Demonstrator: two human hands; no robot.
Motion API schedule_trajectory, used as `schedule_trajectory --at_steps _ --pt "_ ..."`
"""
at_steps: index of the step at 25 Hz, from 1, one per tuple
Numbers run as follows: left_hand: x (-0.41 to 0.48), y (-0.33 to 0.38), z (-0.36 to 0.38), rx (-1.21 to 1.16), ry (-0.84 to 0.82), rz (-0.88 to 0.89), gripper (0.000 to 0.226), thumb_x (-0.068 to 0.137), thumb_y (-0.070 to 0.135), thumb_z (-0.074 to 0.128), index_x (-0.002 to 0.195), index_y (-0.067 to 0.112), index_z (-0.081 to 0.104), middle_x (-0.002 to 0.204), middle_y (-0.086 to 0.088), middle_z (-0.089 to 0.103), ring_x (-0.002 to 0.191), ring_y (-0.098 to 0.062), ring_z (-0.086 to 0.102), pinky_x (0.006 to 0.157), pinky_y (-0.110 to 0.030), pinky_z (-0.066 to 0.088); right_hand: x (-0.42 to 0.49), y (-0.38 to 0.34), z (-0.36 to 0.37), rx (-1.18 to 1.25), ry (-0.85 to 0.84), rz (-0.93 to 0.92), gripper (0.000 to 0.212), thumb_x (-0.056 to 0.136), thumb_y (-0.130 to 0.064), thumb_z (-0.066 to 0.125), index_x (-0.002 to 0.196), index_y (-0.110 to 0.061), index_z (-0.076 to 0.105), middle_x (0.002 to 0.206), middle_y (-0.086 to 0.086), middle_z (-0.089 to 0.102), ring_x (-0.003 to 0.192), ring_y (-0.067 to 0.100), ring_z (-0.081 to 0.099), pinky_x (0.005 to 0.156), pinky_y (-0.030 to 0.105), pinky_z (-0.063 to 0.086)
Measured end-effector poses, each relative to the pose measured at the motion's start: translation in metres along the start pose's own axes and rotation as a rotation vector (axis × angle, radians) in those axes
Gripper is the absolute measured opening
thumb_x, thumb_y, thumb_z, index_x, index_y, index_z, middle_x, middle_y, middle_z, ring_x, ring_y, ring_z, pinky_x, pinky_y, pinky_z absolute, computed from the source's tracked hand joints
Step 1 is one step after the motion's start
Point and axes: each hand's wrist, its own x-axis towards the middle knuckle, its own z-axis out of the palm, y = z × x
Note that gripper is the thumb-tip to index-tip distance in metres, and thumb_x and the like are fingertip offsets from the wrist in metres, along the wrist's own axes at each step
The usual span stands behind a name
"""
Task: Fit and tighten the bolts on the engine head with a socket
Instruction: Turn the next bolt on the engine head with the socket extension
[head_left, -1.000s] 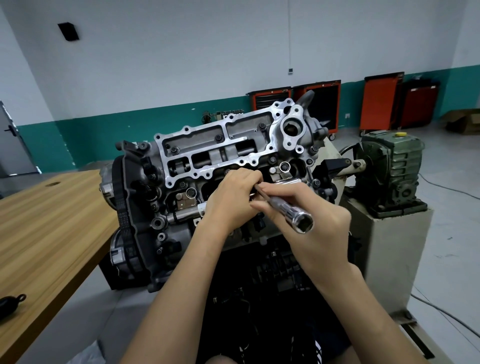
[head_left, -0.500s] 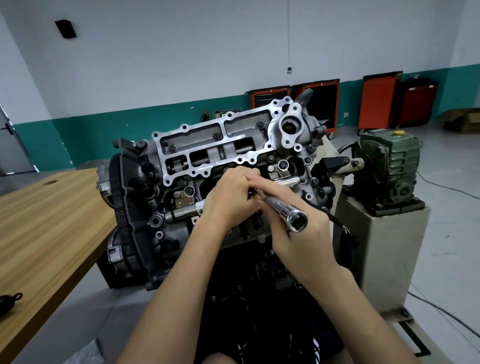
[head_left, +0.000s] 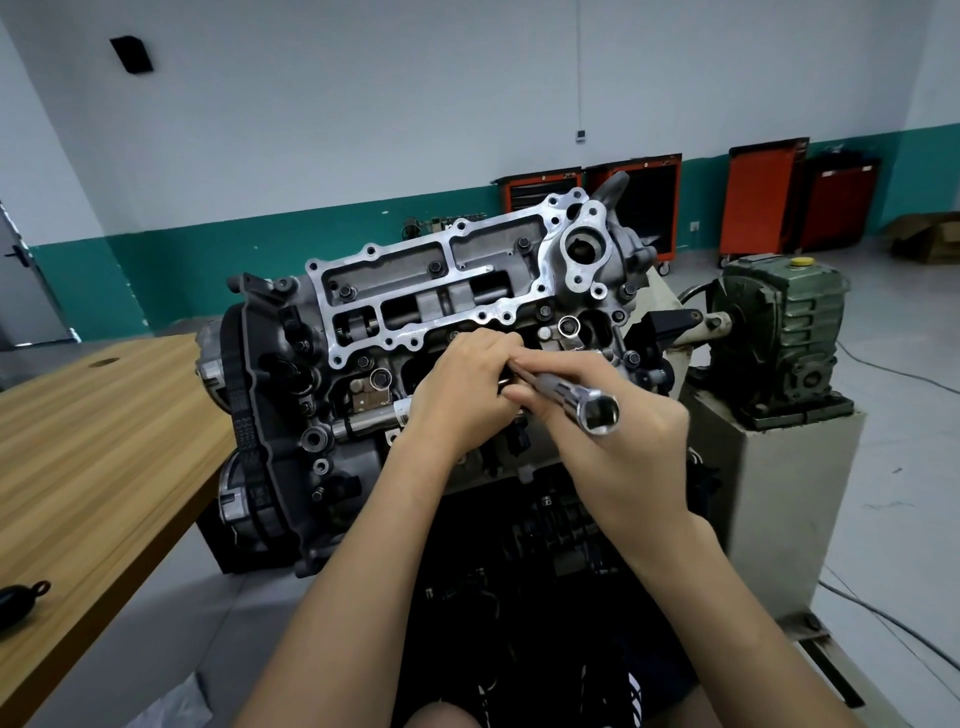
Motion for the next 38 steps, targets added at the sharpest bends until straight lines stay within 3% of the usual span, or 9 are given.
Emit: schedule_trajectory --at_steps 2,6,10,14,19,24,28,33,38 --pt "0.0 -0.001 0.001 0.0 -0.009 0.011 0.01 0.083 0.022 0.051 0.085 0.012 0.052 0.086 0.005 0.05 0.085 -0.013 0.04 0.066 -0.02 0.023 -0.003 -0.001 -0.001 0.015 0.026 0.016 0.026 0.076 -0.005 0.081 0.099 0.0 0.071 0.084 0.009 0.072 0.068 0.026 0.068 0.062 0.032 0.053" --pt "-0.001 -0.001 0.0 -0.043 -0.001 -0.038 0.009 0.085 0.025 0.051 0.082 0.016 0.05 0.081 0.01 0.047 0.083 -0.011 0.04 0.063 -0.02 0.027 -0.006 -0.007 0.008 0.021 -0.068 -0.048 0.035 0.077 0.018 0.07 0.11 0.006 0.066 0.108 0.01 0.07 0.097 0.014 0.067 0.087 0.026 0.053" --pt "0.0 0.001 -0.001 0.01 -0.012 0.011 0.013 0.08 0.022 0.047 0.086 0.011 0.053 0.087 0.003 0.053 0.087 -0.015 0.042 0.065 -0.02 0.02 0.001 -0.001 0.002 0.046 0.036 0.033 0.022 0.078 -0.006 0.078 0.098 -0.001 0.072 0.087 0.006 0.073 0.072 0.02 0.069 0.067 0.025 0.053" --pt "-0.002 0.001 -0.001 -0.096 0.039 -0.037 0.007 0.079 0.015 0.053 0.082 0.021 0.052 0.083 0.014 0.044 0.077 0.0 0.032 0.072 0.0 0.027 -0.005 -0.006 0.003 0.042 -0.055 0.0 0.028 0.082 0.012 0.064 0.11 0.006 0.066 0.111 0.008 0.069 0.105 0.008 0.063 0.094 0.015 0.046" --pt "0.0 0.001 0.001 -0.006 -0.01 0.007 0.013 0.08 0.015 0.054 0.078 0.02 0.042 0.084 0.007 0.048 0.086 -0.015 0.041 0.066 -0.019 0.021 0.003 0.002 -0.001 0.042 0.048 0.082 0.02 0.079 -0.01 0.077 0.096 0.0 0.072 0.083 0.007 0.073 0.069 0.022 0.068 0.062 0.031 0.052" --pt "-0.002 0.001 0.0 -0.104 0.052 -0.012 0.02 0.078 0.015 0.054 0.075 0.029 0.04 0.073 0.019 0.04 0.075 0.001 0.029 0.073 -0.001 0.026 -0.001 -0.003 0.001 0.011 -0.05 -0.009 0.028 0.079 0.015 0.068 0.105 0.003 0.068 0.104 0.004 0.071 0.097 0.008 0.065 0.088 0.014 0.049" --pt "0.002 -0.001 0.001 0.013 0.002 0.04 0.011 0.078 0.024 0.051 0.08 0.013 0.051 0.08 0.006 0.049 0.081 -0.015 0.042 0.065 -0.02 0.021 0.001 0.002 -0.004 0.052 0.038 0.022 0.023 0.077 -0.006 0.08 0.097 -0.002 0.071 0.084 0.007 0.073 0.065 0.028 0.067 0.061 0.033 0.053" --pt "-0.001 -0.004 0.004 -0.048 0.054 -0.002 0.006 0.079 0.015 0.054 0.085 0.014 0.055 0.083 0.01 0.05 0.079 -0.002 0.032 0.072 -0.003 0.028 -0.005 -0.002 0.001 0.075 -0.103 -0.008 0.033 0.081 0.016 0.065 0.111 0.005 0.066 0.111 0.006 0.069 0.103 0.012 0.065 0.092 0.02 0.05" --pt "0.001 -0.003 0.004 0.0 0.013 0.029 0.015 0.079 0.017 0.057 0.078 0.021 0.042 0.082 0.009 0.047 0.085 -0.015 0.043 0.068 -0.018 0.023 0.002 0.0 -0.003 0.09 0.07 0.033 0.018 0.082 -0.01 0.075 0.097 -0.001 0.071 0.09 0.003 0.073 0.079 0.016 0.069 0.07 0.026 0.054"
